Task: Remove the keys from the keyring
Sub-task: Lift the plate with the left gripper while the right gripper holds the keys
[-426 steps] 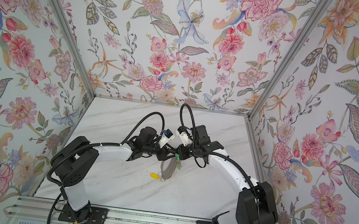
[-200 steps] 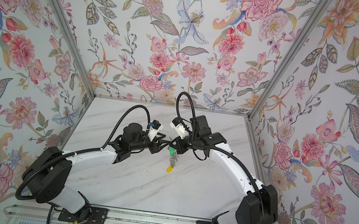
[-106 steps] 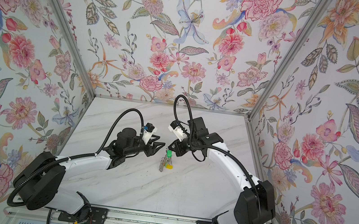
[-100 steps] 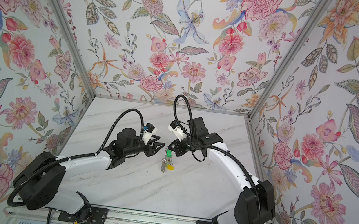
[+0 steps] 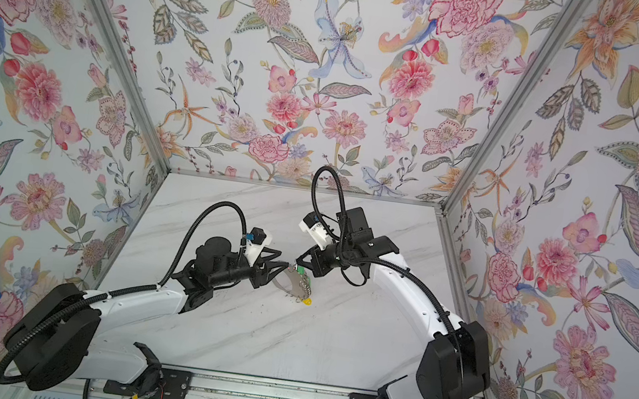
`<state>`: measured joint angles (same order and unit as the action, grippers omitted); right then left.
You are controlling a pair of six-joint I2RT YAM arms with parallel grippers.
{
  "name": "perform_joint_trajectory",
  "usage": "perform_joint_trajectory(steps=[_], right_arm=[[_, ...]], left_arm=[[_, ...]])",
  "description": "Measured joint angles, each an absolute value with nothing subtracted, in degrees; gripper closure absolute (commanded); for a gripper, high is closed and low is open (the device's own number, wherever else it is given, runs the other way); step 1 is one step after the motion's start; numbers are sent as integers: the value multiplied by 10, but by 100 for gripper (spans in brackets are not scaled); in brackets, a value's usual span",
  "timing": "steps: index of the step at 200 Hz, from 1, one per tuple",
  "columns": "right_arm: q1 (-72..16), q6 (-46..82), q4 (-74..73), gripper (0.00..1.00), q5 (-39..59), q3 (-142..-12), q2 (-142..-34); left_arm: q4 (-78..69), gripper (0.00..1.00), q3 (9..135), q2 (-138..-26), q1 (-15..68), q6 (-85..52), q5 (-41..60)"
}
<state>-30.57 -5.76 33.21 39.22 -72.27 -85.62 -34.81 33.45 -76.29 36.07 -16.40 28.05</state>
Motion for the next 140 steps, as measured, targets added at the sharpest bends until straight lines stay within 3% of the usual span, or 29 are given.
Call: perform_joint_trajectory(steps=[51, 140], right_arm=[[-306, -57, 332, 100, 414, -724, -868], [-310, -52, 333, 100, 443, -736, -875]], left_arm=[[-366, 51, 294, -700, 387, -145, 249], [-354, 49, 311, -747, 399, -117, 247]])
